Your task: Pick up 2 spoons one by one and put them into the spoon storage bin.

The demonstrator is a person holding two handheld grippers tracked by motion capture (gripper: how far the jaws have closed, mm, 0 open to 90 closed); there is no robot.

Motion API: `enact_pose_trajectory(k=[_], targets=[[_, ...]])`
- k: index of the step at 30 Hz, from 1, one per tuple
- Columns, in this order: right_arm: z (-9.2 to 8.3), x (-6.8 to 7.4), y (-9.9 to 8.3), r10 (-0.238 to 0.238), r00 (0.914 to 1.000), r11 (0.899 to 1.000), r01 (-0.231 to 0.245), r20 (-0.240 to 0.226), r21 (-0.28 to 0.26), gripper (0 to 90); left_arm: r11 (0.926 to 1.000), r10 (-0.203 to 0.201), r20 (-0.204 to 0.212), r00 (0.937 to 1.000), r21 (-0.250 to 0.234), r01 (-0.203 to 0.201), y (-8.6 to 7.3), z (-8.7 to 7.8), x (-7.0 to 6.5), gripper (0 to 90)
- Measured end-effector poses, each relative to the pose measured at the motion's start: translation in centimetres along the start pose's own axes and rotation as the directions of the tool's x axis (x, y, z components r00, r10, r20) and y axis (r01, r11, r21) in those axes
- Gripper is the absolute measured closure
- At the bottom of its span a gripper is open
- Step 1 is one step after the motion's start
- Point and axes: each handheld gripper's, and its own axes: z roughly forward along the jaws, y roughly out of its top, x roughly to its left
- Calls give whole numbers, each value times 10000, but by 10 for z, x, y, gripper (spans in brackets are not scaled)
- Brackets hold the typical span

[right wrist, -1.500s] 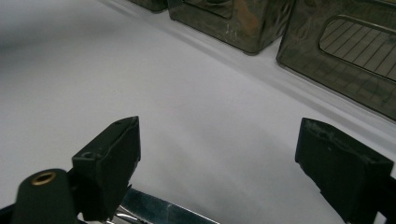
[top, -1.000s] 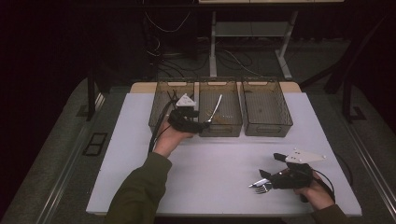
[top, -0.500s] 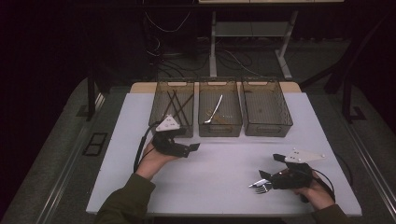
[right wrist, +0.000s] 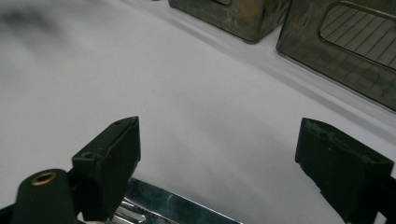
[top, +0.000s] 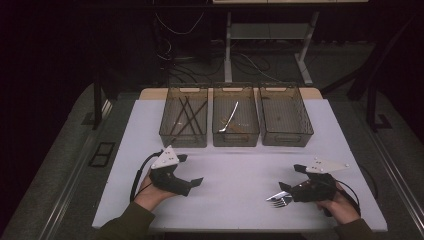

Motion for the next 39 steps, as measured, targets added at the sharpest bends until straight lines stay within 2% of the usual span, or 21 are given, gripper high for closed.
enact_pose_trajectory(k=[5,9,11,15,20,23,25,29,31,36,39], targets=[[-4,0,3,-114,9997,9997,119,-234,194,144,9999,-92,47,9999,99,92,-10,-4,-4,0],[-8,-1,6,-130,9997,9998,132,-197,118,144,9986,-275,281,9992,459,262,-18,-3,-6,0],[-11,-3,6,-254,9988,9995,261,-421,168,143,9977,-325,314,9990,597,306,-20,-2,-5,0],[-16,-9,6,-381,9950,9984,418,-923,385,145,9978,-357,275,9990,571,341,-21,-3,-3,0],[-18,-19,7,-111,9990,9969,144,-430,776,205,9975,-324,353,9989,645,300,-21,-1,-3,0],[-22,-28,7,100,9998,9972,-86,-180,746,274,9971,-297,334,9990,717,272,-22,0,-3,0],[-25,-35,6,358,9993,9964,-348,-118,768,366,9963,-237,329,9992,832,209,-22,1,-3,0],[-28,-47,4,440,9985,9939,-470,322,998,472,9957,-200,378,9991,915,165,-23,2,-4,0],[-31,-54,3,529,9973,9927,-582,518,1057,561,9954,-171,411,9990,951,131,-23,3,-4,0],[-35,-67,1,615,9917,9850,-786,1130,1538,773,9952,-212,457,9987,964,167,-23,4,-4,0],[-32,-71,-1,536,9926,9790,-738,1091,1900,881,9951,-203,453,9988,980,158,-23,4,-4,0]])
